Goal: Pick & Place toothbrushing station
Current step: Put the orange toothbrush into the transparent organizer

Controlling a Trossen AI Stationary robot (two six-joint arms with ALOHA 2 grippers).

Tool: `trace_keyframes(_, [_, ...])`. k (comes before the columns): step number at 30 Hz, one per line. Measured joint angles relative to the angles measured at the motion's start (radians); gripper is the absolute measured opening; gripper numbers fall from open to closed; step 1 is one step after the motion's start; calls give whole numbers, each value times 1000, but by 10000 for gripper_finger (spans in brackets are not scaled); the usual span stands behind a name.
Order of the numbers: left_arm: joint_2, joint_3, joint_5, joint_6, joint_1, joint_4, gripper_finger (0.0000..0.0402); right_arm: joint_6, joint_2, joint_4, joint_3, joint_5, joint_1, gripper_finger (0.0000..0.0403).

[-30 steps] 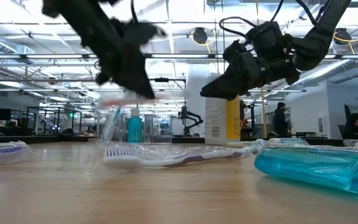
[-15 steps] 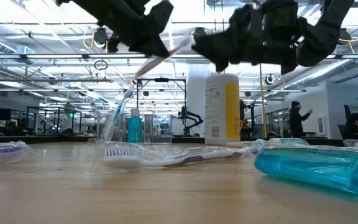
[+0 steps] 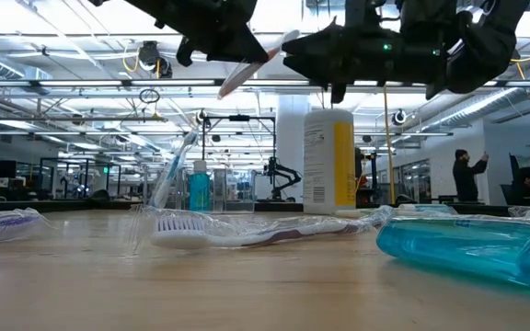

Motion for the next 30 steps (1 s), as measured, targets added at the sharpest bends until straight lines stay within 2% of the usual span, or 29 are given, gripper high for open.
trace_keyframes(9, [69,0,61,89,0,132,11,0,0,16,5,2,7,144])
trace_keyframes(12, [107,0,23,130,0,196,19,0,0,7,5,2,7,139])
trace_keyframes(20, [104,0,-88,168,-10,206,5,-43,0,8,6,3,7,71])
trace_keyframes(26, [102,0,-65,130,-9,193,41,-58,0,7,6,-1,7,16])
trace_keyframes(30, [103,0,-36,121,-3,193,58,-86,0,-5,6,-3,7,11])
